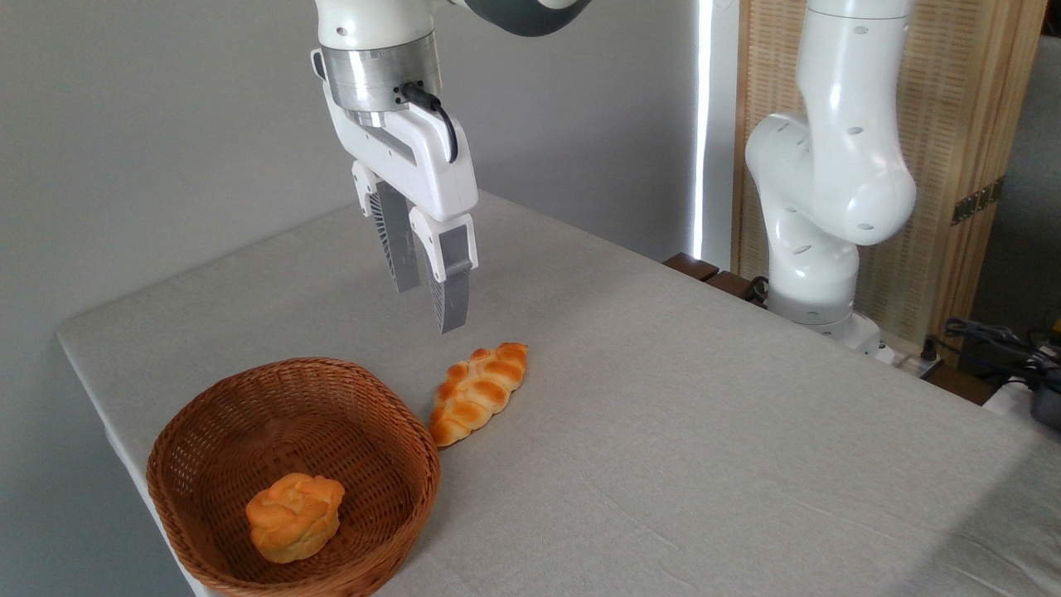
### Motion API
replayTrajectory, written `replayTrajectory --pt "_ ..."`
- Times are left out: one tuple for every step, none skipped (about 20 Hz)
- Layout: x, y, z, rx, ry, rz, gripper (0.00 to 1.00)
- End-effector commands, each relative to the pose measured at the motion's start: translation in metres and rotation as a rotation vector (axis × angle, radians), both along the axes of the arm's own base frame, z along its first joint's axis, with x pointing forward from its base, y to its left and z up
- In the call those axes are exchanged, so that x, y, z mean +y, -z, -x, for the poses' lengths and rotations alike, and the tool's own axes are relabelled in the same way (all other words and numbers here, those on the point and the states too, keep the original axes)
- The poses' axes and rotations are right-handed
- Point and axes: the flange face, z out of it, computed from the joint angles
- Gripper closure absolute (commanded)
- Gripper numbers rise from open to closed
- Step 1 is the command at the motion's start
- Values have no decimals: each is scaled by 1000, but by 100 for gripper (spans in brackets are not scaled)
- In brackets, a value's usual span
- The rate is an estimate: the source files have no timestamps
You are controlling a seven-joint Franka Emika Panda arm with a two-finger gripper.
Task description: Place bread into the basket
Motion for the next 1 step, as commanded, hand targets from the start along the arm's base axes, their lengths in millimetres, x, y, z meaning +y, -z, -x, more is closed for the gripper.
replayTrajectory --pt "2 -6 2 10 10 21 0"
